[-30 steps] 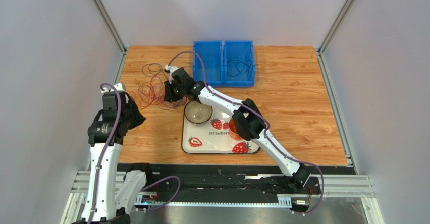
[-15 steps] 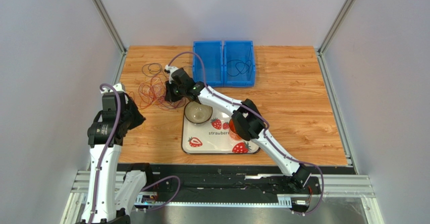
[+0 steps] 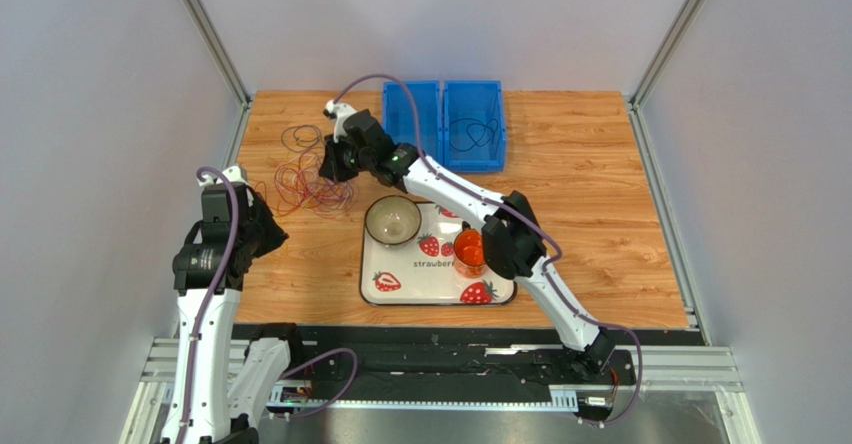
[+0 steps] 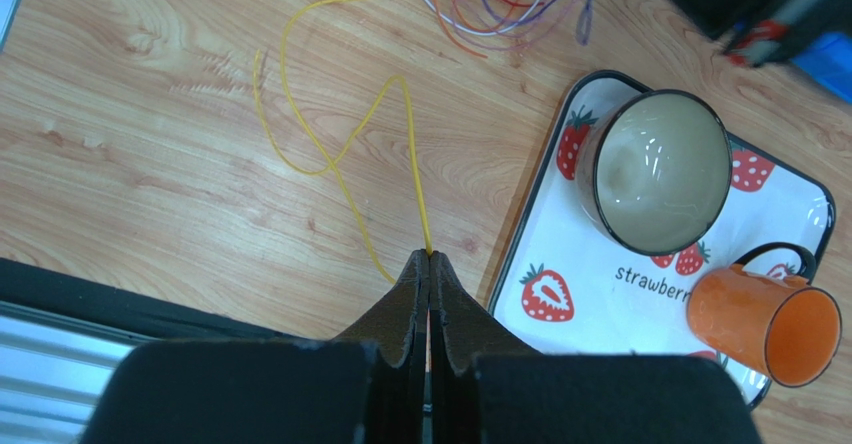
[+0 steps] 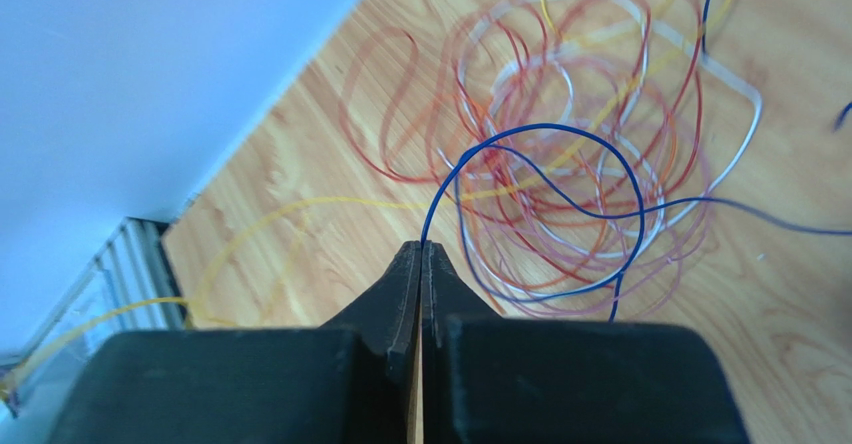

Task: Untangle the cables
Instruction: Pick up the cable from the cable.

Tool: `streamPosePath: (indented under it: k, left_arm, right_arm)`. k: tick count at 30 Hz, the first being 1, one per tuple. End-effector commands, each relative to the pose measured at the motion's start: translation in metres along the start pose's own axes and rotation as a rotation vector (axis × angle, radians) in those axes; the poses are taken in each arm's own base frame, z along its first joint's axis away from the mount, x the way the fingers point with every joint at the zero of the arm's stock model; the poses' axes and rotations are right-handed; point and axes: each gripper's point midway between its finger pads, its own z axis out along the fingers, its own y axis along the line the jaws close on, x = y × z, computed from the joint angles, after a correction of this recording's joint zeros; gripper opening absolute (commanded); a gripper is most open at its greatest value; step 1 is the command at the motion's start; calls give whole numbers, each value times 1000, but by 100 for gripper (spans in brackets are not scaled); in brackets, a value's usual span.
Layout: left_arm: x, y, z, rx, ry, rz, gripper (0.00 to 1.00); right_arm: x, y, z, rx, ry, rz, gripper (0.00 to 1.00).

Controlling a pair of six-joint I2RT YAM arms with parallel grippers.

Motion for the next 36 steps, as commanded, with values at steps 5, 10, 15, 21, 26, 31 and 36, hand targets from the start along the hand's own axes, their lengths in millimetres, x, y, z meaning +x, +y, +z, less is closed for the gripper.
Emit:
streamPosePath:
  k: [5,10,15,21,26,31,36]
  left_arm:
    - [-7,0,-2,4,-39,5,0]
    - [-7,0,-2,6,-40,3,0]
    - [-6,1,-2,4,-39,3,0]
    - [-7,1,-2,3,-41,2,0]
    - [-6,2,-2,-1,-42,1,0]
    - [-7,2,-2,-4,-43,-1,0]
    - [-7,3,-2,-8,-43,-3,0]
  right_arm:
    - [-127,79,-98,-114,-286,-154,0]
    - [-164,94,-134,-103,-373,-221,0]
    - [-203,108,-180,-79,-488,-297,0]
    - [-242,116,-229,-13,-621,-371,0]
    - [-280,127,-282,47,-780,-452,0]
    - [-319,136,-339,133,-972,-508,0]
    - [-349,139,-391,243,-1143,-575,0]
